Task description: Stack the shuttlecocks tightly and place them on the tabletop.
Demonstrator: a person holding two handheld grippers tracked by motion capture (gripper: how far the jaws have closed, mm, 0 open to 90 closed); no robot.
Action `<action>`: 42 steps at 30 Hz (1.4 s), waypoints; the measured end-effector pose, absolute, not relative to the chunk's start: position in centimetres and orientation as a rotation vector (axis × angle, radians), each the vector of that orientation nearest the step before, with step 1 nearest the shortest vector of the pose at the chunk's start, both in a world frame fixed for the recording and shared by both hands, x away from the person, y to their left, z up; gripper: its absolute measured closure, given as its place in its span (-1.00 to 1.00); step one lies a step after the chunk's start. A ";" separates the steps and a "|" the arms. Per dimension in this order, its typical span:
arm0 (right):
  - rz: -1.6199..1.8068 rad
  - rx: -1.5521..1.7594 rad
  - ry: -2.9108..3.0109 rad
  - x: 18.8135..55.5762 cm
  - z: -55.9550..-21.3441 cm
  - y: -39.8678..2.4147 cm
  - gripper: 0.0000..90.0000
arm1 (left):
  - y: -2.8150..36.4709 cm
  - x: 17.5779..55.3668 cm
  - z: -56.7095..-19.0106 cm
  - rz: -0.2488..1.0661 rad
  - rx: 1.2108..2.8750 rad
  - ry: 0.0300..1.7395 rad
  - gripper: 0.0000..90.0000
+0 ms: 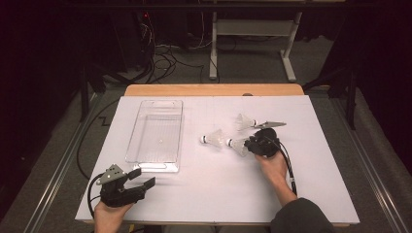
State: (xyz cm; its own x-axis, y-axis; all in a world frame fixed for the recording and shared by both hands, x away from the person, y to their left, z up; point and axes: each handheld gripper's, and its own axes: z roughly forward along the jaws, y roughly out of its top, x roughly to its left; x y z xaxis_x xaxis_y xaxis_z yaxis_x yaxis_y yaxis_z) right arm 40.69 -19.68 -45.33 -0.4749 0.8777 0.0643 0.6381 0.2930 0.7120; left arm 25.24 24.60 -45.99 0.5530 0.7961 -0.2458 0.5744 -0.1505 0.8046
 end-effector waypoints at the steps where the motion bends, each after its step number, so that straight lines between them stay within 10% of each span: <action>1: 0.987 1.373 2.228 40.7 -45.3 -19.7 0.46 | 24.6 25.2 -46.0 0.294 1.840 1.124 -0.30; 42: 1.113 1.314 2.219 35.4 -44.7 -19.0 0.31 | 24.7 25.2 -45.9 0.301 1.835 1.123 -0.30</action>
